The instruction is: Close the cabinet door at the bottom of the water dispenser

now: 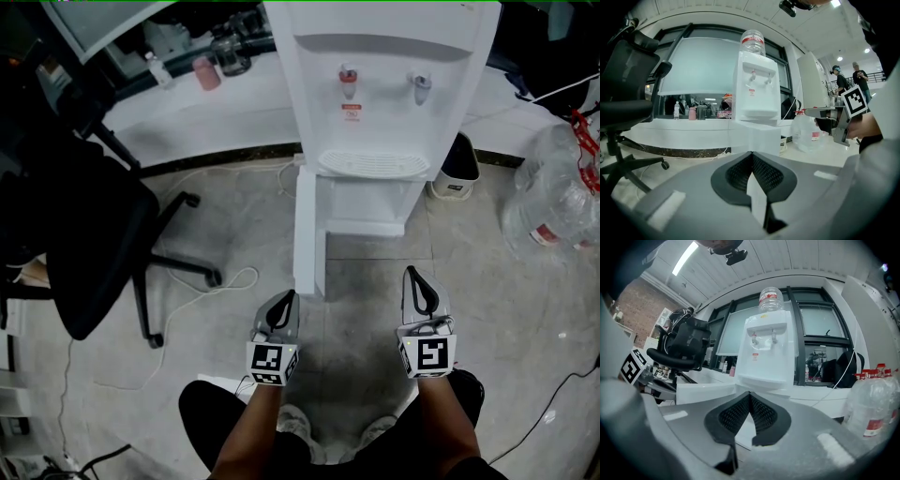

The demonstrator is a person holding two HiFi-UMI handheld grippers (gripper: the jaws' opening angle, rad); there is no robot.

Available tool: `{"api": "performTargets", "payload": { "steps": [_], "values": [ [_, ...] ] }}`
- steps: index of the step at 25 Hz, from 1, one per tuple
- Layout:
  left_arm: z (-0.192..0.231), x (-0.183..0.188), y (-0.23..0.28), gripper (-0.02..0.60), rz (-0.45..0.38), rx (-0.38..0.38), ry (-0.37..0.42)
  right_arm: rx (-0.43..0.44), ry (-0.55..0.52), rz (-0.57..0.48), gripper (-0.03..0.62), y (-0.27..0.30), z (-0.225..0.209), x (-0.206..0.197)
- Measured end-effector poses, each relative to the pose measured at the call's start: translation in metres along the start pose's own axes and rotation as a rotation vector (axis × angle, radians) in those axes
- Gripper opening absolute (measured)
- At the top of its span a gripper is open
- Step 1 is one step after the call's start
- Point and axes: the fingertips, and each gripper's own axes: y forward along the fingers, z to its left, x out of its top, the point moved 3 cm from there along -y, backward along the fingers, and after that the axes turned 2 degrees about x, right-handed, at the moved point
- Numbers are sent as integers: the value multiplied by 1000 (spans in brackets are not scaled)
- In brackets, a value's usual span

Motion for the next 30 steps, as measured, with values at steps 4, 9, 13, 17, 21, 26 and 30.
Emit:
{"api": "performTargets", "payload": {
  "steps": [4,9,13,17,21,26,30],
  "values": [
    [-8,-3,4,17,8,-14,5,-9,13,6,3,-2,-7,-8],
    [-17,-3,14,17,7,-35,2,-10,6,11,3,-1,-13,-10],
    [-28,-2,23,17,2,-57,1,-12,22,18,3,-3,-18,-18],
    [-37,0,32,17,-2,-74,8,-20,33,21,3,-3,-23,-22],
    [-44,1,40,17,-1,-89,10,-29,38,23,3,-5,-28,-25],
    [-56,4,51,17,-13,-127,22,-37,44,24,3,-9,-34,-27],
    [-67,6,59,17,-24,-149,24,-42,47,22,3,-11,-39,-28]
  ]
}}
